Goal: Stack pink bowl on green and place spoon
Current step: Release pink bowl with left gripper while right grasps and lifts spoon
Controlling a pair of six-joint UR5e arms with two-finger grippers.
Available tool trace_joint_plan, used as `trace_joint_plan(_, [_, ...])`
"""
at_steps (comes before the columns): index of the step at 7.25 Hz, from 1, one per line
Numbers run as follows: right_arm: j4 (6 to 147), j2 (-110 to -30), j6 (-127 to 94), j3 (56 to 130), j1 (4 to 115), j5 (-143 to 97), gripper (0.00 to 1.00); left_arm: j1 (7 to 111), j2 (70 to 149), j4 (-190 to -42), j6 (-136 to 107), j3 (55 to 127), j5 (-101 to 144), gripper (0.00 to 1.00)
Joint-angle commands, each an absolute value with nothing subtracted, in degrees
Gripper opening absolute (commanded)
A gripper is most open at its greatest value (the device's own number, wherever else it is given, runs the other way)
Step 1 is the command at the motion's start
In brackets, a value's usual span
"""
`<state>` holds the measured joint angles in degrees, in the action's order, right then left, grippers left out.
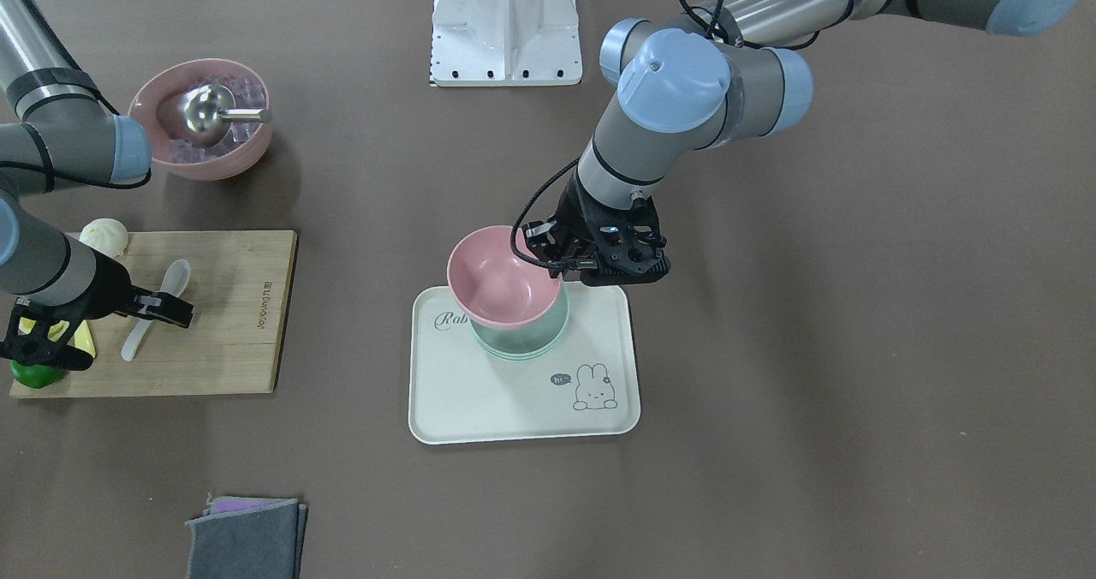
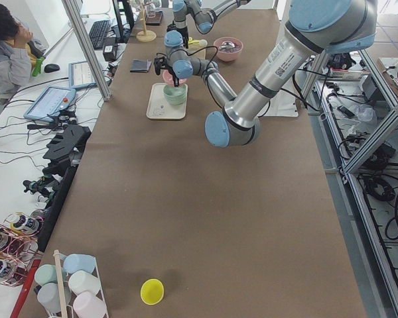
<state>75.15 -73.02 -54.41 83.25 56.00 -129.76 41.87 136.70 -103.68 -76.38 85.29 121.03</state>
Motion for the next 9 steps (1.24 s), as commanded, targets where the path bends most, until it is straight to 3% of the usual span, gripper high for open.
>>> trace_joint_plan(1, [75.1, -73.6, -54.1, 83.2, 56.1, -129.9, 0.0, 41.6, 136.8, -103.7, -76.4, 85.3, 121.0, 0.0])
trace_joint_plan(5, [76.0, -69.5, -54.6, 84.3, 56.8, -130.3, 0.0, 41.6, 135.2, -105.3, -75.8, 85.2, 119.5, 0.0])
trace_joint_plan(6, [76.2, -66.6, -55.5, 83.9, 57.1, -130.3, 0.0, 41.6, 135.1, -107.6, -75.2, 83.9, 119.2, 0.99])
trace_joint_plan(7, [77.0, -61.9, -60.2, 83.6, 57.1, -130.4, 0.0, 41.2, 134.5, -111.8, -74.5, 82.8, 117.0, 0.98])
trace_joint_plan(9, [77.0, -50.6, -72.4, 79.2, 55.7, -130.5, 0.0, 41.7, 126.9, -112.6, -71.1, 90.1, 121.4, 0.98])
